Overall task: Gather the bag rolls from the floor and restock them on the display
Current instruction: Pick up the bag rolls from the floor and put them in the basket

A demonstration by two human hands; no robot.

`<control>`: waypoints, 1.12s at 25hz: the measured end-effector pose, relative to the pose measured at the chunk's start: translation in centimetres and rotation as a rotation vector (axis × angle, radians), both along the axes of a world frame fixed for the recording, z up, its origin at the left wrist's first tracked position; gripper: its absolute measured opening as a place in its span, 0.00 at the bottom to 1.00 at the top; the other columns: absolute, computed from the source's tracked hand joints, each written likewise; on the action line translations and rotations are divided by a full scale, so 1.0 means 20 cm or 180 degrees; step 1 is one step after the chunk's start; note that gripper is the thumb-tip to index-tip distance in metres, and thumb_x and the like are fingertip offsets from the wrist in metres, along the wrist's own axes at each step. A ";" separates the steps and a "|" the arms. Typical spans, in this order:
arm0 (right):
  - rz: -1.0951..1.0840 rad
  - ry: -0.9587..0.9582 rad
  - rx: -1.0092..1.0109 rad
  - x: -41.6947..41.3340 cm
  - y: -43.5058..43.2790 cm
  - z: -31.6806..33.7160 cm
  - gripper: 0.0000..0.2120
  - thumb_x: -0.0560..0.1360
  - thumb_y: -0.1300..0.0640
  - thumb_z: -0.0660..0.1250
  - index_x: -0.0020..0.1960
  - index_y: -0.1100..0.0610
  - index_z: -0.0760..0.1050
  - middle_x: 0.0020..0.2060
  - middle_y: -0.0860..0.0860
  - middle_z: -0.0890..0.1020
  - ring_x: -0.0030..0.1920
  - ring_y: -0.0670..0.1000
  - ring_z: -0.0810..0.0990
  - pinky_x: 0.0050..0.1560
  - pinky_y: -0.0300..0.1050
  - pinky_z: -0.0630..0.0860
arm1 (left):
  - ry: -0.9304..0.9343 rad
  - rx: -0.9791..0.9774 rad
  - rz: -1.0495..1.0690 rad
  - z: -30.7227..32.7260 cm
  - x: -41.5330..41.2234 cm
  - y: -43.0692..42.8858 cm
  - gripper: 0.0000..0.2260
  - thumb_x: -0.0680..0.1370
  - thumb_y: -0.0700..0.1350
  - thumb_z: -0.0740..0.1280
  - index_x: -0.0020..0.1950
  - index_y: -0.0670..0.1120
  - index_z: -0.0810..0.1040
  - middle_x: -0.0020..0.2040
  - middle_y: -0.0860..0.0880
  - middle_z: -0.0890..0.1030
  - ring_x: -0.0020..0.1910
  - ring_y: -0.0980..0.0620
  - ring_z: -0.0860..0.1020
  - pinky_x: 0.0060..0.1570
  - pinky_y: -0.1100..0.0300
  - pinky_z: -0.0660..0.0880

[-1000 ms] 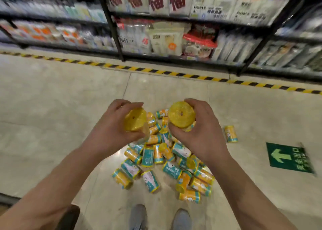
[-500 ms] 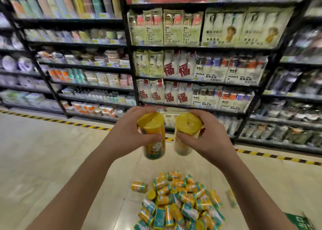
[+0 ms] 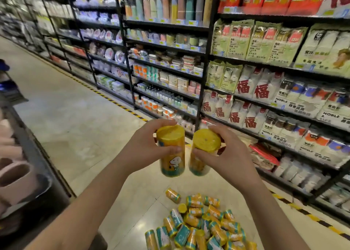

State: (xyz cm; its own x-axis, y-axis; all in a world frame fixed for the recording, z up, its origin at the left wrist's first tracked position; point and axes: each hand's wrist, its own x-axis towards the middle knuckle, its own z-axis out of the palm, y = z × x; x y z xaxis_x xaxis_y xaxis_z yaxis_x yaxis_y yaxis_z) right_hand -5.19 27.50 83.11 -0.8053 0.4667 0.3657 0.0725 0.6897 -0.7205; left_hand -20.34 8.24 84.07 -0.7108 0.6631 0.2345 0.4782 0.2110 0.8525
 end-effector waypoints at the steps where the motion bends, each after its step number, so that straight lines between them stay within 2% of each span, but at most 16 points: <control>1: 0.0190 -0.0008 -0.0027 -0.02 -0.03 -0.01 0.32 0.65 0.36 0.78 0.65 0.37 0.70 0.58 0.33 0.74 0.57 0.35 0.73 0.52 0.37 0.73 | -0.0039 0.0010 0.0225 -0.01 0.04 -0.07 0.27 0.67 0.49 0.82 0.61 0.66 0.77 0.61 0.63 0.77 0.60 0.61 0.77 0.56 0.58 0.80; 6: 0.1161 -0.0087 -0.0132 -0.10 -0.35 -0.07 0.35 0.65 0.38 0.78 0.69 0.40 0.71 0.60 0.34 0.73 0.57 0.34 0.73 0.48 0.31 0.70 | -0.0142 -0.0086 0.1086 -0.02 0.30 -0.57 0.26 0.68 0.52 0.81 0.63 0.65 0.76 0.61 0.63 0.77 0.60 0.61 0.77 0.53 0.64 0.80; 9: 0.1720 -0.0145 -0.0156 -0.12 -0.69 -0.07 0.35 0.64 0.40 0.78 0.69 0.41 0.71 0.61 0.36 0.75 0.56 0.33 0.73 0.47 0.30 0.70 | -0.0057 -0.0122 0.1622 -0.02 0.51 -0.97 0.28 0.68 0.52 0.81 0.65 0.63 0.76 0.60 0.62 0.79 0.60 0.60 0.78 0.58 0.57 0.80; 12: 0.2249 -0.0208 -0.0141 -0.07 -1.07 -0.04 0.36 0.63 0.40 0.78 0.69 0.41 0.72 0.61 0.37 0.76 0.57 0.37 0.75 0.48 0.31 0.72 | -0.0044 -0.0111 0.2157 -0.02 0.78 -1.36 0.28 0.68 0.52 0.82 0.65 0.61 0.77 0.59 0.61 0.80 0.58 0.63 0.79 0.59 0.59 0.78; 15: 0.2833 -0.0248 -0.0055 0.03 -1.56 -0.02 0.32 0.63 0.41 0.79 0.65 0.38 0.73 0.57 0.34 0.77 0.56 0.35 0.76 0.45 0.30 0.72 | -0.0088 -0.0031 0.2723 -0.02 1.11 -1.82 0.28 0.68 0.50 0.82 0.64 0.63 0.77 0.59 0.61 0.81 0.56 0.66 0.79 0.57 0.65 0.76; 20: 0.3718 -0.0386 0.0037 0.34 -2.54 -0.03 0.30 0.65 0.44 0.81 0.63 0.39 0.74 0.53 0.33 0.78 0.52 0.28 0.74 0.44 0.24 0.70 | -0.0112 0.0000 0.3622 -0.12 1.76 -2.65 0.29 0.67 0.52 0.82 0.64 0.65 0.76 0.61 0.63 0.78 0.57 0.65 0.78 0.57 0.60 0.78; 25: 0.4457 -0.0560 0.0224 0.78 -3.58 -0.10 0.32 0.64 0.41 0.80 0.65 0.41 0.73 0.57 0.39 0.79 0.55 0.40 0.77 0.57 0.42 0.75 | -0.0168 -0.0199 0.4515 -0.23 2.47 -3.45 0.29 0.68 0.52 0.82 0.66 0.62 0.75 0.61 0.63 0.76 0.59 0.67 0.76 0.56 0.66 0.75; 28: 0.4837 -0.0590 0.0309 0.99 -4.04 -0.14 0.35 0.63 0.36 0.78 0.67 0.40 0.72 0.60 0.39 0.78 0.58 0.42 0.77 0.57 0.44 0.75 | -0.0265 -0.0209 0.4938 -0.26 2.80 -3.80 0.30 0.67 0.51 0.82 0.66 0.62 0.76 0.62 0.63 0.76 0.60 0.65 0.76 0.60 0.60 0.77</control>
State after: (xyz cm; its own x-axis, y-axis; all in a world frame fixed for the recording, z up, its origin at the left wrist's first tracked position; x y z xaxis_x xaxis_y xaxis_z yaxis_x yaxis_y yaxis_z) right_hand 14.63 -53.34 80.33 -0.5202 -0.8329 0.1889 -0.6414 0.2350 -0.7303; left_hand 35.69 -67.72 78.86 -0.6947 -0.7008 0.1620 -0.2827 0.4732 0.8344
